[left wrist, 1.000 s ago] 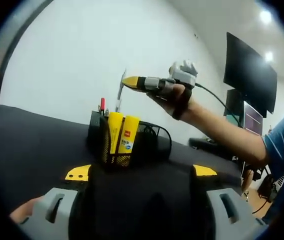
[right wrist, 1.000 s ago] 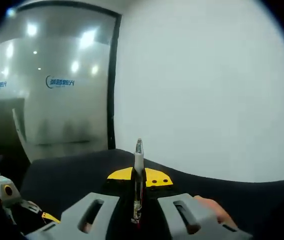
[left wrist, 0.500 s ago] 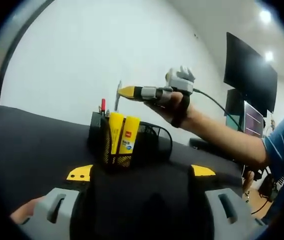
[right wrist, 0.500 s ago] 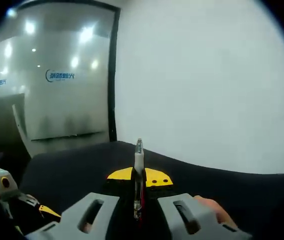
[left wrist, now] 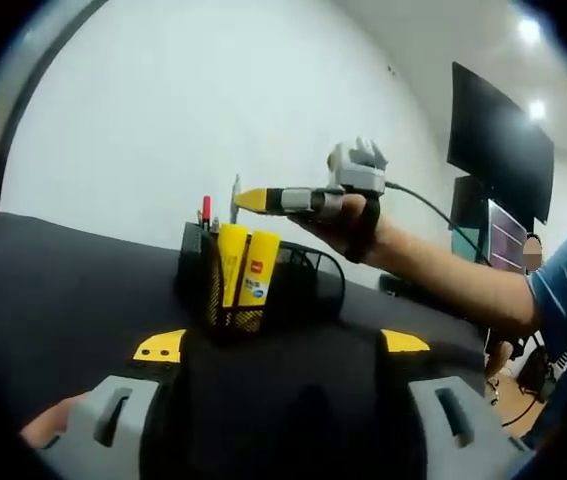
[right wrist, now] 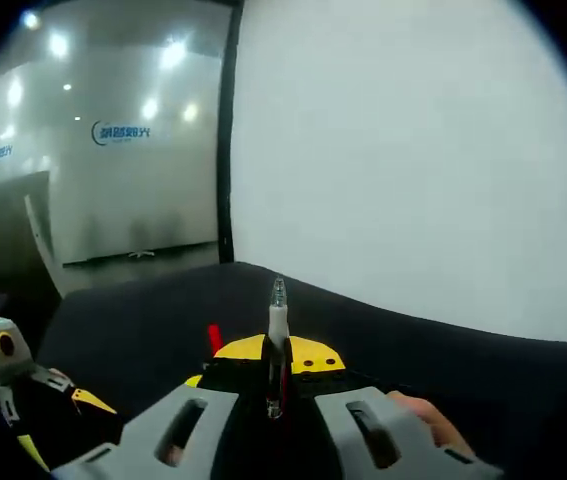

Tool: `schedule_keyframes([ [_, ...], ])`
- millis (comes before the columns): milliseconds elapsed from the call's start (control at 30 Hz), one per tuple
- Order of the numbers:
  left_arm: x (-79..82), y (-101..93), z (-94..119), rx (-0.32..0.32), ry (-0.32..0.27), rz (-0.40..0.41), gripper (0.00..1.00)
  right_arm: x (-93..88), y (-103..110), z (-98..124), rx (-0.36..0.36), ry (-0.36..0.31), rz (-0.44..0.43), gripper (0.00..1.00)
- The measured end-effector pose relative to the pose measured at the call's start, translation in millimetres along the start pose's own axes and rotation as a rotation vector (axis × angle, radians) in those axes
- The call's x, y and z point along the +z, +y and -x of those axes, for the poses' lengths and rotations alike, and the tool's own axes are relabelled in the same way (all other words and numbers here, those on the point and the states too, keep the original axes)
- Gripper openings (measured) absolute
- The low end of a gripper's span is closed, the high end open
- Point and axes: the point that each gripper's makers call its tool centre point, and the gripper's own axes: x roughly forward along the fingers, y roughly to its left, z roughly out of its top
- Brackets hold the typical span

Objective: Pick up pens and glue sticks and place them into the holder.

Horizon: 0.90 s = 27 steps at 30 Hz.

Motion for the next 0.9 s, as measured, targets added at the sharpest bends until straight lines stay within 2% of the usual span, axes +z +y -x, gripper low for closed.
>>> schedule_keyframes([
  [400, -0.2, 1.0, 0, 0.005, 0.002, -0.002, 0.75, -13.8, 5, 2, 0.009, 0.042, -0.007, 0.04],
  [900, -1.6, 1.2, 0, 0.008, 0.007, -0.003, 0.75, -15.3, 3, 4, 0.006, 0.047, 0.004, 0.05],
])
